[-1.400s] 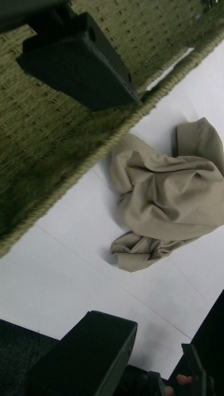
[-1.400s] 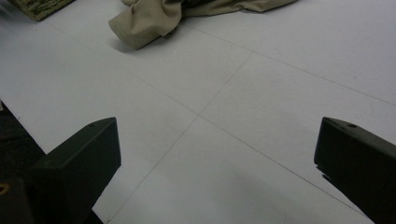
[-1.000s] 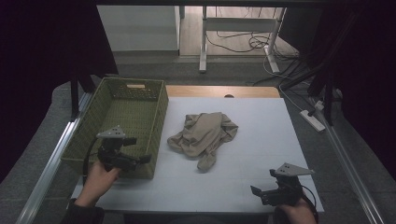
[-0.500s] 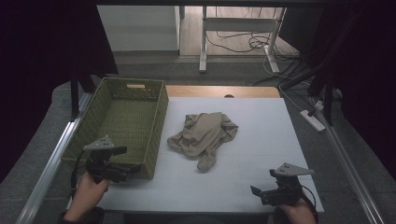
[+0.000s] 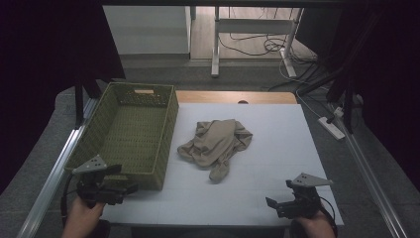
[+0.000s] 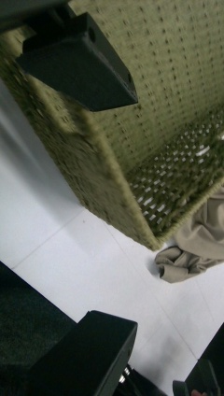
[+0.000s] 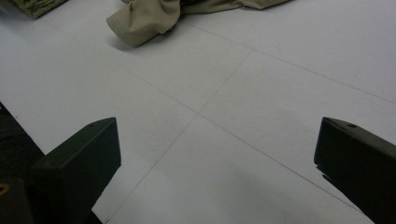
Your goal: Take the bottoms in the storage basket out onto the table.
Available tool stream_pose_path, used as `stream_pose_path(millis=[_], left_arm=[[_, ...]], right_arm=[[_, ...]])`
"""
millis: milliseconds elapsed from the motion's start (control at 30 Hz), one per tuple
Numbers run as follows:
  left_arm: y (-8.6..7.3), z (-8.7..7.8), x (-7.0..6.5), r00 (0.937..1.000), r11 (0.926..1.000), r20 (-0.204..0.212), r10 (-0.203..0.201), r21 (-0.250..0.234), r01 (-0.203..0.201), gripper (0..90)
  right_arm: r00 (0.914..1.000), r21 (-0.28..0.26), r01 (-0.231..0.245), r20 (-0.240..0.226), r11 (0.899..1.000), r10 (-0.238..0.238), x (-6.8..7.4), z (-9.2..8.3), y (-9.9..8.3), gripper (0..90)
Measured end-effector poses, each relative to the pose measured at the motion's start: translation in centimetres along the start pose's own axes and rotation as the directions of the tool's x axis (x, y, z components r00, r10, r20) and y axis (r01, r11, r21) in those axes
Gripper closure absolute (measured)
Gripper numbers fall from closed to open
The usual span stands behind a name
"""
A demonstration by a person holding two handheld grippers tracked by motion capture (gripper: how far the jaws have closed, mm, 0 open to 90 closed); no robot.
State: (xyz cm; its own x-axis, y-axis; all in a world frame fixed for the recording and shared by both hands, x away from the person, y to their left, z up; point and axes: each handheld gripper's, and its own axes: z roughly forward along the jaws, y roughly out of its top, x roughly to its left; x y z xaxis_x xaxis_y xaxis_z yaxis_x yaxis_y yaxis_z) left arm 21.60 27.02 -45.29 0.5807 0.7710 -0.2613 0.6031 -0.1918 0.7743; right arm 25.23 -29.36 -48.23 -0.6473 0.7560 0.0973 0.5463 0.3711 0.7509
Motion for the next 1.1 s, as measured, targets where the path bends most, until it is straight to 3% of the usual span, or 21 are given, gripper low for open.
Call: stream_pose_path(millis=[200, 367, 533, 767, 1100], left_arm=[[-1.1, -0.6, 0.2, 0.9994, 0.9998, -0.029, -0.018, -0.001, 0.018, 0.0], [-2.2, -0.6, 0.7, 0.9988, 0.9992, -0.029, -0.04, 0.0, 0.04, 0.0], [-2.9, -0.5, 0.9, 0.9994, 0.9995, -0.014, -0.031, -0.004, 0.031, 0.0], [-4.1, -0.1, 1.2, 0.9991, 0.9987, 0.005, -0.042, 0.03, 0.041, 0.0], [-5.3, 0.4, 1.6, 0.9993, 0.9973, 0.001, -0.037, 0.064, 0.037, 0.0]], right_arm=[[1.0, 0.001, 0.0, 0.001, 1.0, 0.0, 0.0, 0.0, 0.0, 1.0], [1.0, 0.0, 0.0, 0.0, 1.0, 0.0, 0.0, 0.0, 0.0, 1.0], [1.0, 0.001, -0.001, 0.001, 1.0, 0.001, 0.0, 0.0, 0.0, 1.0], [1.0, -0.002, -0.003, 0.001, 1.0, 0.003, 0.0, 0.0, 0.0, 1.0], [1.0, -0.001, -0.002, 0.001, 1.0, 0.002, 0.0, 0.0, 0.0, 1.0]])
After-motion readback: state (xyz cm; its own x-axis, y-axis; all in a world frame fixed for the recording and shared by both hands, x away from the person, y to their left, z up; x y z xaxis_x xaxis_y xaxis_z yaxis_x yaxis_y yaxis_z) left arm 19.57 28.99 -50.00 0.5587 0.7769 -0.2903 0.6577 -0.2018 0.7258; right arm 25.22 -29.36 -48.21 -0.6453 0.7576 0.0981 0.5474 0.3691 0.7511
